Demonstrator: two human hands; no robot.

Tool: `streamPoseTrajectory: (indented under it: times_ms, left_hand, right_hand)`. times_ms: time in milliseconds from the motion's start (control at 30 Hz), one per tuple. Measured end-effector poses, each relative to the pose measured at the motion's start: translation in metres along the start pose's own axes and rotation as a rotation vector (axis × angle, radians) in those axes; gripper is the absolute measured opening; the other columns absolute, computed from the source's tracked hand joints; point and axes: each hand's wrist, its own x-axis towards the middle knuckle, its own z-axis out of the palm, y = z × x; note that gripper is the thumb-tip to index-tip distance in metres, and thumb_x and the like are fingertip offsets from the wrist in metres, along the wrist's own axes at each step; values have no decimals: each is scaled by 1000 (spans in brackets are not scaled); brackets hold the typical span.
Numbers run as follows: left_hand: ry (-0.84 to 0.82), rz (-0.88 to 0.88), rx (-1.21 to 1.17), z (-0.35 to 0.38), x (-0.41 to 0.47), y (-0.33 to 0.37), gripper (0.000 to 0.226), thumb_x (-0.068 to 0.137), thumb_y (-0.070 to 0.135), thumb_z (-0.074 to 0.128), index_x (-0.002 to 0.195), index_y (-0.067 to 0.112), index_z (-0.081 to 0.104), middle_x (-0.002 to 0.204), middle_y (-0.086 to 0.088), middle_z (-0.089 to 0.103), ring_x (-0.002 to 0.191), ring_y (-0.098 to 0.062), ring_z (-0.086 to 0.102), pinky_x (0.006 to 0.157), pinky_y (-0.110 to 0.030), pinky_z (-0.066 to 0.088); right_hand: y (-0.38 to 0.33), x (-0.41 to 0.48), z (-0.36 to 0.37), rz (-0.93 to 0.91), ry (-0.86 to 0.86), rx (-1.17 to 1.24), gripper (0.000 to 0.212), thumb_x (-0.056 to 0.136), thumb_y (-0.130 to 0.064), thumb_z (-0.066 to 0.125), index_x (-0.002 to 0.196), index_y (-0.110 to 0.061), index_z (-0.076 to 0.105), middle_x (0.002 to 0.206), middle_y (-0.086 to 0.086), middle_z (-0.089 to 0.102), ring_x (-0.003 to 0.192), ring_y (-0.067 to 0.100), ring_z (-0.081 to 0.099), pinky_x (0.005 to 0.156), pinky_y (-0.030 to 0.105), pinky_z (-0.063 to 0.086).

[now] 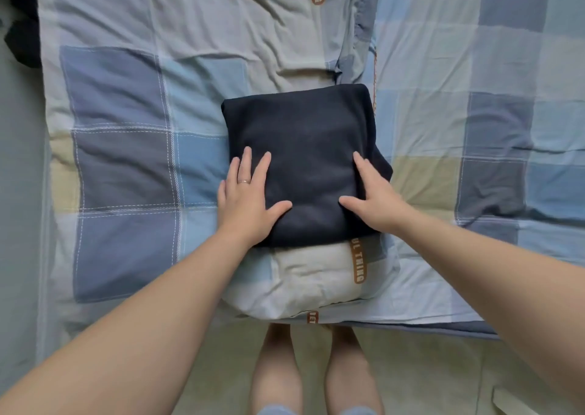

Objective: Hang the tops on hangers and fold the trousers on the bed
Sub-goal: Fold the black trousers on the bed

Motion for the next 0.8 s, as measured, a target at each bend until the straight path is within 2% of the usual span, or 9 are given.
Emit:
streamPoseTrajectory:
  times_ms: [67, 133, 167, 233, 300, 367, 467, 600, 800]
  left_hand:
    - [101, -53, -69, 5, -1, -2, 104, 82, 59, 72, 160, 36, 8, 170, 5, -6, 155, -22, 1, 124, -45, 13]
    - [215, -165, -291, 3, 5, 0, 111, 77, 55, 79, 160, 31, 10, 168, 3, 4, 153, -22, 13, 122, -39, 18]
    - [242, -230, -442, 1, 10, 1, 114, 75, 52, 82, 160, 29, 10, 167, 1, 9, 151, -19, 20, 120, -34, 21]
    - [213, -391, -712, -4, 22, 3, 114, 73, 51, 85, 158, 25, 14, 162, 0, 26, 143, -16, 36, 114, -27, 28]
    - [120, -527, -892, -7, 36, 1, 104, 69, 55, 86, 151, 21, 32, 145, 4, 53, 127, -16, 55, 109, -32, 42]
    - [28, -572, -991, -10, 45, -3, 87, 62, 58, 87, 134, 21, 55, 123, 9, 69, 110, -14, 68, 99, -35, 53]
    - [-91, -556, -1126, -15, 49, -6, 64, 71, 46, 89, 125, 20, 65, 110, 7, 76, 98, -15, 74, 89, -35, 59]
    - [-295, -540, -1160, -28, 40, 2, 58, 75, 37, 88, 125, 16, 67, 109, 2, 77, 97, -18, 75, 91, -36, 57]
    - [-500, -575, -1348, -53, 3, 34, 33, 89, 29, 72, 117, 12, 73, 114, -7, 76, 99, -22, 74, 85, -34, 59]
  right_hand:
    - [4, -6, -1, -21, 136, 38, 98, 73, -64, 56, 158, -35, 15, 166, -7, 21, 152, 17, 20, 121, 52, 25]
    - [9, -3, -5, 12, 328, 85, 92, 81, -55, 64, 158, -27, 22, 162, -5, 29, 148, 21, 27, 120, 50, 26]
    - [10, 1, -7, 54, 356, 166, 95, 80, -54, 67, 158, -25, 22, 161, -3, 31, 147, 21, 30, 120, 48, 27]
    - [12, 9, -11, 141, 283, 457, 102, 76, -57, 73, 157, -24, 21, 155, -2, 39, 140, 17, 42, 118, 43, 34]
    - [13, 19, -12, 177, 170, 643, 86, 81, -47, 77, 150, -22, 32, 142, -5, 53, 124, 9, 56, 109, 35, 45]
    - [12, 29, -15, 192, 113, 675, 71, 84, -41, 78, 143, -22, 43, 130, -9, 61, 113, 6, 62, 97, 28, 51]
    - [13, 40, -23, 236, 119, 704, 63, 82, -42, 80, 134, -19, 52, 120, -8, 66, 103, 7, 66, 78, 21, 51]
    - [13, 39, -34, 230, 19, 718, 58, 80, -45, 81, 129, -23, 61, 117, -8, 72, 103, 11, 71, 82, 26, 54]
    - [13, 13, -54, 210, -121, 791, 56, 79, -49, 79, 127, -24, 64, 116, -7, 74, 109, 15, 70, 101, 36, 50]
